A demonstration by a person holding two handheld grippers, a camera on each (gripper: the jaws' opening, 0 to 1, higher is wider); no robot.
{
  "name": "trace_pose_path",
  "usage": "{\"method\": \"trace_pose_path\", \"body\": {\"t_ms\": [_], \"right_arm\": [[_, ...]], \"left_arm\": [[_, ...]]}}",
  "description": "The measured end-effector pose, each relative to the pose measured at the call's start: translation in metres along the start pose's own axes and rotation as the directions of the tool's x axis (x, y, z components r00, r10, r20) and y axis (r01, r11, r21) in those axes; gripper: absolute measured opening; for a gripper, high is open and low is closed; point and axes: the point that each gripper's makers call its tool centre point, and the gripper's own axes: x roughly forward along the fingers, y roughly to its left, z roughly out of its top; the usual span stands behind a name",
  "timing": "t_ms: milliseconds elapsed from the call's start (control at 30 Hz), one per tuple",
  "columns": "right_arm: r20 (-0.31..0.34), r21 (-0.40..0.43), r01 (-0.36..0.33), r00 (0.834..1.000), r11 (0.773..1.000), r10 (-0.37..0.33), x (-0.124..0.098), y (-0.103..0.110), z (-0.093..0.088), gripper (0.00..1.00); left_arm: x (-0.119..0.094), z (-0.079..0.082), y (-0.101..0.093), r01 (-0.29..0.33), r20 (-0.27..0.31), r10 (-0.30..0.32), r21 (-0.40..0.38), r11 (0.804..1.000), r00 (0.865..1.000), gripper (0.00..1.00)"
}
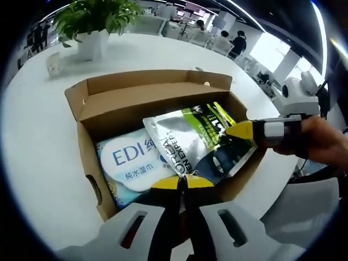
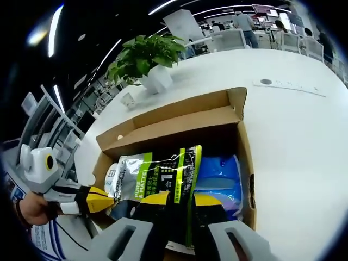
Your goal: Operate the shoe box by opening the lid, removing the specified soft item, and placing it in the target area until the item is outside and the box remains undamaged.
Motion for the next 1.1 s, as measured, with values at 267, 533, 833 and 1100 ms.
{"method": "trace_pose_path", "body": {"t_ms": [267,533,833,1100], "right_arm": [[0.025,-0.011,0.006,1.000,1.000,-0.006,-0.006,0.000,-0.005,0.00],[0.062,0.001,0.003,0.998,1.000,-0.003,-0.017,0.000,0.003,0.00],[0.149,0.015,-0.014,0.989,1.000,0.012,-0.042,0.002,0.024,0.00],[0.194,0.024,-0.023,0.981,0.999,0.018,-0.061,0.003,0.032,0.00]], "left_arm": [[-0.003,0.004,-0.002,-0.005,0.011,0.005,0.015,1.000,1.000,0.00],[-0.010,0.012,-0.007,-0.003,0.038,0.002,0.024,1.000,0.999,0.00],[-0.022,0.033,-0.021,0.011,0.100,-0.015,0.041,0.999,0.995,0.00],[-0.024,0.041,-0.032,0.024,0.117,-0.031,0.064,0.998,0.993,0.00]]}}
